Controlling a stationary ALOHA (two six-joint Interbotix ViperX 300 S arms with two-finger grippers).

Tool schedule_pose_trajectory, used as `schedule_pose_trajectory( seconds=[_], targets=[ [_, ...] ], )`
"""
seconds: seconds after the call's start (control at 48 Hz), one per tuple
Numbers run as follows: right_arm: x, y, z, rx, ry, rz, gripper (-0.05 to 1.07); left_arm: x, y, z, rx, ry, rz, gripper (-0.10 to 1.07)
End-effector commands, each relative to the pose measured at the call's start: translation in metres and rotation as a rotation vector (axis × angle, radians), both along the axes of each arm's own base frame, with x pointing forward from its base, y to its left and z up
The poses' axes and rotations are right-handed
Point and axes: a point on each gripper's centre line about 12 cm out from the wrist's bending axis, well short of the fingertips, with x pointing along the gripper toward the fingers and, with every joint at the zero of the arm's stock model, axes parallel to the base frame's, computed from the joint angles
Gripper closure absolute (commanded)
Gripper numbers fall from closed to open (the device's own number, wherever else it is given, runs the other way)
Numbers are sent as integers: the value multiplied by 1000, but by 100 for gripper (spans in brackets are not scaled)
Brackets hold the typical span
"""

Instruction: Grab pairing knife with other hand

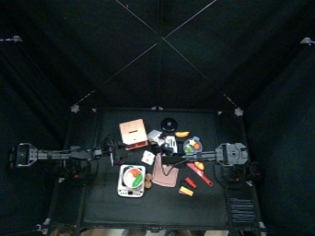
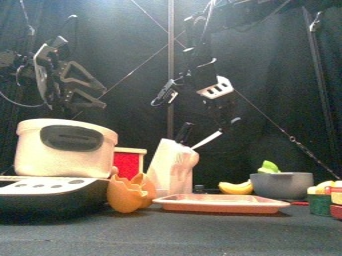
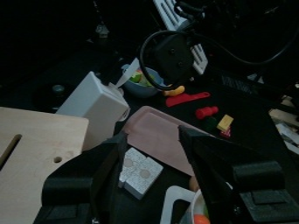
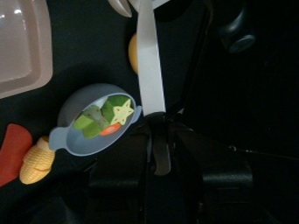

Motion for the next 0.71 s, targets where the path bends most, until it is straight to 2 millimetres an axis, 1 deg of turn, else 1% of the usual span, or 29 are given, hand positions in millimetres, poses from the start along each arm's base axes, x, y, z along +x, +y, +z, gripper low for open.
schedule_pose_trajectory(
  seconds=[0.0,0.562,0.688],
  targets=[
    [2,-5,16,-7,-47,-8,45,2,0,4,8,-16,-3,11],
    [1,-7,20,-15,-54,-13,45,1,1,3,7,-11,0,11],
    [-1,-7,25,-18,-64,-18,45,1,1,3,7,-11,0,11]
  ],
)
